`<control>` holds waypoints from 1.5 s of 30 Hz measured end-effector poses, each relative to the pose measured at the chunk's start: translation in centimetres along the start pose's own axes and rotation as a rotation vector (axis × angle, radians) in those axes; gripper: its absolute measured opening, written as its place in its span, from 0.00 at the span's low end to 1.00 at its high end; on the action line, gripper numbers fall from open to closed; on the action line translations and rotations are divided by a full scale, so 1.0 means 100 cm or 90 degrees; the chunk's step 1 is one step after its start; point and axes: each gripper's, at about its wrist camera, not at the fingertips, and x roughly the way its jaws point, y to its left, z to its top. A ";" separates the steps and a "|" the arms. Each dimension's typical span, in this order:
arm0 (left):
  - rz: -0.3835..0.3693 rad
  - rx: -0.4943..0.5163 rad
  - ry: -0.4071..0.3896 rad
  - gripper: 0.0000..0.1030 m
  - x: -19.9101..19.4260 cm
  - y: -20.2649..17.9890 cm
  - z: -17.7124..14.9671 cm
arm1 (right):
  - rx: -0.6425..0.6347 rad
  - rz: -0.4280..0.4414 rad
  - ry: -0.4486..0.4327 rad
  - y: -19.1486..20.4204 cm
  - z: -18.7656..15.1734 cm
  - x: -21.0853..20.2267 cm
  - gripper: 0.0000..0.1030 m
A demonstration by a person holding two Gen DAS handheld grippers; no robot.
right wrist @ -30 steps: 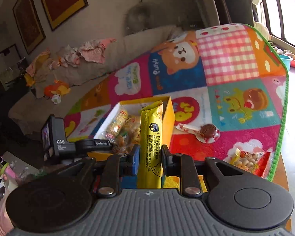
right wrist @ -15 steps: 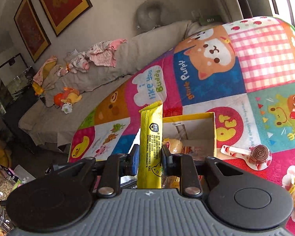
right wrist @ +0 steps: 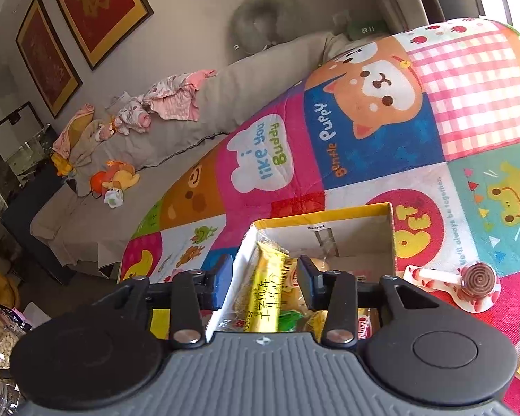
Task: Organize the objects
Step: 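Drop the yellow stick snack into the yellow box, then reach the right gripper toward the red cartoon peanut pack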
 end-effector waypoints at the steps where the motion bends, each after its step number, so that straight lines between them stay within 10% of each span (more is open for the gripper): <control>1: 0.000 0.000 0.000 0.16 0.000 0.000 0.000 | 0.003 -0.004 -0.002 -0.004 0.000 -0.003 0.44; 12: 0.000 0.002 0.000 0.16 0.000 0.000 0.000 | -0.028 -0.114 -0.018 -0.060 -0.032 -0.041 0.55; 22: 0.001 0.002 0.001 0.16 -0.001 0.000 0.000 | -0.092 -0.344 -0.038 -0.131 -0.082 -0.082 0.66; 31: 0.002 0.004 0.001 0.16 -0.001 0.000 0.000 | 0.041 -0.305 -0.009 -0.169 -0.113 -0.087 0.68; 45: 0.002 0.005 0.002 0.16 -0.001 0.000 0.000 | -0.055 -0.301 -0.022 -0.142 -0.113 -0.087 0.69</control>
